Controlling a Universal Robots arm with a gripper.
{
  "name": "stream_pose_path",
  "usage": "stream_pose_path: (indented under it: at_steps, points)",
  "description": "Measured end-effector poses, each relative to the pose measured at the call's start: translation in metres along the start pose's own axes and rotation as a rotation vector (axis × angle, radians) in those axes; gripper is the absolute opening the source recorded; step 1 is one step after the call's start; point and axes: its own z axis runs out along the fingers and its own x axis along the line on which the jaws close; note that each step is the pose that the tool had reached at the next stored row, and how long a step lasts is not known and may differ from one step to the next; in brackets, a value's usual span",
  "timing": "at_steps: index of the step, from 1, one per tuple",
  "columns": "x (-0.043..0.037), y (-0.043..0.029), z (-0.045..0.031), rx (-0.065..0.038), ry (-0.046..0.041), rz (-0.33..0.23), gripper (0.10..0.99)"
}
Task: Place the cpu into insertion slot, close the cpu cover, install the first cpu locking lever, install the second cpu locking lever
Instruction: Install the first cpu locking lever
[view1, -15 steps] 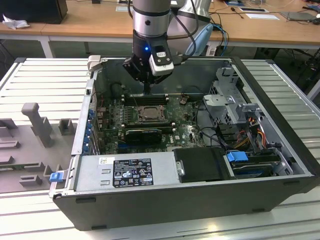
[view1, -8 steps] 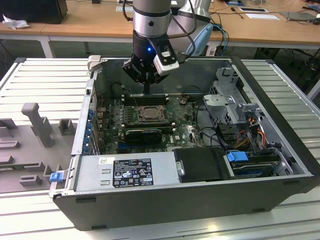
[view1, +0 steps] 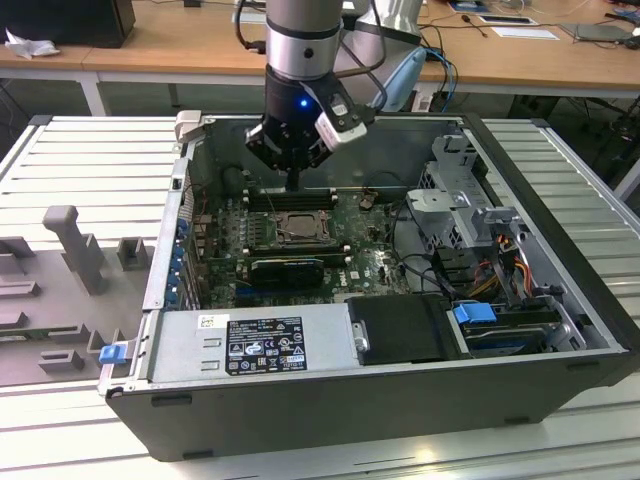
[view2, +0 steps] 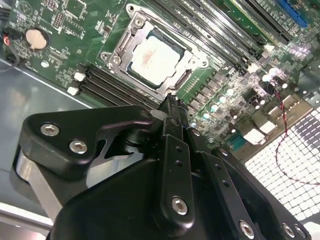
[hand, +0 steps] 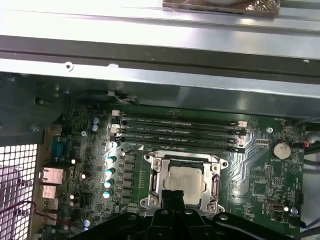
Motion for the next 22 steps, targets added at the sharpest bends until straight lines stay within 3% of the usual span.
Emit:
stream_pose_path:
  at_steps: [9, 15, 17, 22]
  points:
    - [0.0195, 0.0016, 0.0021, 0.001, -0.0045, -0.004, 0.106]
    - [0.0398, 0.0034, 0.0037, 0.001, -0.0095, -0.004, 0.106]
    - [0.0431, 0.0037, 0.0049, 0.001, -0.0099, -0.005, 0.106]
    - [0.0508, 0.0089, 0.0152, 0.001, -0.0102, -0.019, 0.106]
